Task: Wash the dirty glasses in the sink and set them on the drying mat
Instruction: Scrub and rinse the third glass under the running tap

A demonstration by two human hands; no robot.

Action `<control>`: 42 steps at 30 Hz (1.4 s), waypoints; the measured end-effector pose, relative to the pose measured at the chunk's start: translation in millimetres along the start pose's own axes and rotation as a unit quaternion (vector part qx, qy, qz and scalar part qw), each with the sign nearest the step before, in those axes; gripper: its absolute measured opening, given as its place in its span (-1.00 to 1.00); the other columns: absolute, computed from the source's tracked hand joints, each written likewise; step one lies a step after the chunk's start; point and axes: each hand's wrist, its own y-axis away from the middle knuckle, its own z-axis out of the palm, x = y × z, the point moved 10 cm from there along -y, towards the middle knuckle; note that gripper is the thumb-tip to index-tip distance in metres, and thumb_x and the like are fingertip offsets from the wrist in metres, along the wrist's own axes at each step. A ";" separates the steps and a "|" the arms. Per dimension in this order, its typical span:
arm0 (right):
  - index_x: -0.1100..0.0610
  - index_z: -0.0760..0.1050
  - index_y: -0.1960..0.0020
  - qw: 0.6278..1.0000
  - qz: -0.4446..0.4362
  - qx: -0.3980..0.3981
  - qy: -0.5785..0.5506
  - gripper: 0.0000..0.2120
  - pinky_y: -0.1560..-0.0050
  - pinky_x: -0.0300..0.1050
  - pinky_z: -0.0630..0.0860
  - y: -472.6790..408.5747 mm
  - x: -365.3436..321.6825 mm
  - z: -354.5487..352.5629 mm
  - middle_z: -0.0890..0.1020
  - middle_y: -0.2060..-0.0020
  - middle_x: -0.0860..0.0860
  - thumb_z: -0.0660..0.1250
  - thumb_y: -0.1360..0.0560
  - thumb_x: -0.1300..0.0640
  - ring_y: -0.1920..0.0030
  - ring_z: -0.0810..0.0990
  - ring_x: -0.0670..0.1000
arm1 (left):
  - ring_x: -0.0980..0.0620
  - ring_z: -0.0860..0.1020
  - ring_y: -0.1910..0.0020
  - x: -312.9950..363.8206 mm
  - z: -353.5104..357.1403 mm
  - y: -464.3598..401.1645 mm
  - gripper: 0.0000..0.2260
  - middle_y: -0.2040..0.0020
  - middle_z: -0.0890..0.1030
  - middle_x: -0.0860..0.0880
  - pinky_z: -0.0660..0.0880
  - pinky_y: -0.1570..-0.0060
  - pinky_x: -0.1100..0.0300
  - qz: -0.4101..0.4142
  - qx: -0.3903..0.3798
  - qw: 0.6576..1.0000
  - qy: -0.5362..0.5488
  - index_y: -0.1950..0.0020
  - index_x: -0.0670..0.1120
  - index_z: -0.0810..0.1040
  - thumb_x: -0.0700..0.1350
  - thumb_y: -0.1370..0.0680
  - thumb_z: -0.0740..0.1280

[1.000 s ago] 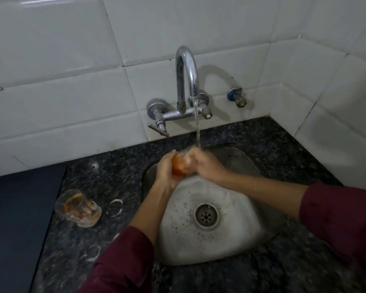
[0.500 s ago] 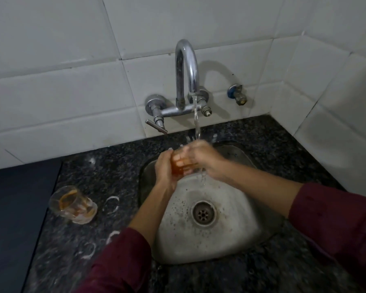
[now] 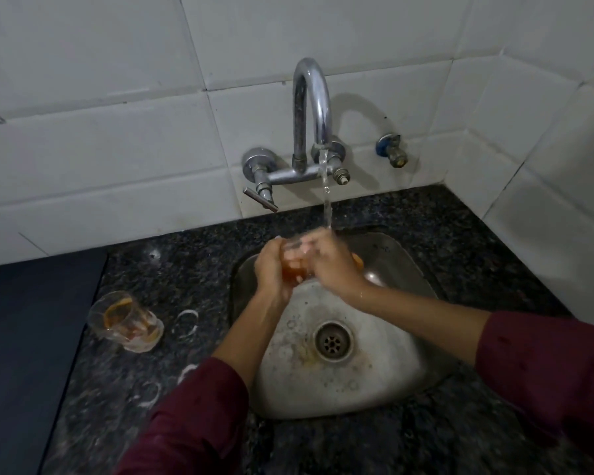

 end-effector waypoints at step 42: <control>0.22 0.52 0.13 0.886 0.399 -0.205 -0.119 -0.77 0.14 -0.13 0.48 56.2 133.3 43.9 0.57 0.30 0.09 0.13 -0.59 0.19 0.29 0.52 0.01 | -0.11 0.62 0.32 -104.2 -29.3 79.6 -0.52 -0.08 0.58 -0.26 0.58 0.31 0.13 -0.362 -0.259 0.870 -0.213 -0.20 -0.17 0.55 0.18 -0.52 0.21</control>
